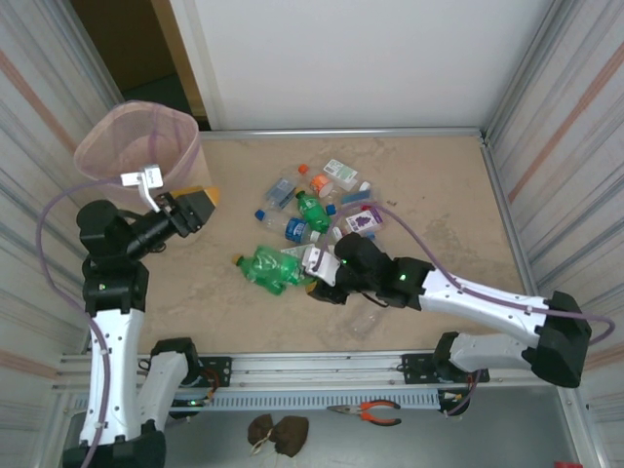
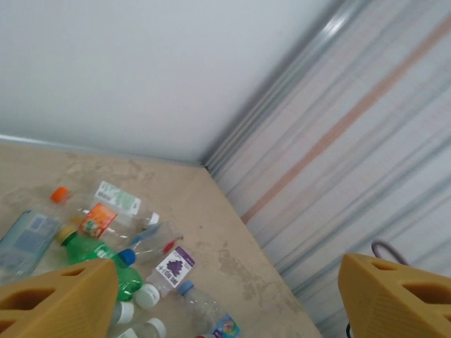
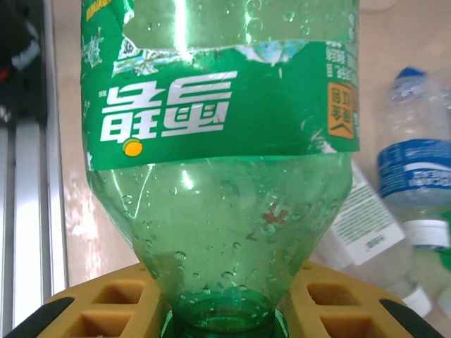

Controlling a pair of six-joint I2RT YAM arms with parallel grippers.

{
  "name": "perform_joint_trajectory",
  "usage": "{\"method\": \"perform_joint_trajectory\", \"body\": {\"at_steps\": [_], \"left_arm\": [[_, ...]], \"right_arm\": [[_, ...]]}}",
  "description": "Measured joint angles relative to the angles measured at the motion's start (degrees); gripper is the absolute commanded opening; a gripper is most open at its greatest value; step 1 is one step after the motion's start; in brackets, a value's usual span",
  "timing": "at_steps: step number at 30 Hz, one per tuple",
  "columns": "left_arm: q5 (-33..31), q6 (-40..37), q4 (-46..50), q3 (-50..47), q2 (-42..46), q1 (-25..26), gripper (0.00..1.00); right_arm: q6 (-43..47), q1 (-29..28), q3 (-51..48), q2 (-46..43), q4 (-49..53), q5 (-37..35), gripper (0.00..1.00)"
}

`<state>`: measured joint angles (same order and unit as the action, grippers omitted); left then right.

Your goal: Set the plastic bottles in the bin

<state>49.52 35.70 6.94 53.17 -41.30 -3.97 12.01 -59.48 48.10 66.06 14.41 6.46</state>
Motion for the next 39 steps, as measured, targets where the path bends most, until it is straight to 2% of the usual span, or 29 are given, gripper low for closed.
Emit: {"method": "perform_joint_trajectory", "body": {"at_steps": [8,14,20,29,33,39], "left_arm": [[-3.63,-5.27,-4.70,0.02,-0.81,15.02,0.99],[-7.96,-8.74,-6.43,0.72,-4.55,23.80,0.99],[-11.61,-8.90,-7.85,1.33,-8.22,27.08,0.97],[-13.90,-8.90,-10.86,3.76,-11.80,33.29,0.89],[-15.10,-8.76,-11.72,3.85,-11.96,34.14,0.85],[-16.28,-7.65,-13.84,3.85,-12.00,34.36,0.86]], "right_arm": [[-7.72,0.33,2.43,-2.69,-5.49,-4.35,0.28],[-10.12,0.33,4.48,-3.96,-10.71,-9.51,0.27],[-10.08,0.33,4.66,-4.96,-16.35,-11.02,0.27],[-9.42,0.33,7.65,-3.82,-20.37,-10.99,0.27],[-8.52,0.37,7.80,-3.61,-20.85,-11.19,0.27],[-8.07,0.37,7.85,-3.45,-20.87,-11.19,0.27]]}}
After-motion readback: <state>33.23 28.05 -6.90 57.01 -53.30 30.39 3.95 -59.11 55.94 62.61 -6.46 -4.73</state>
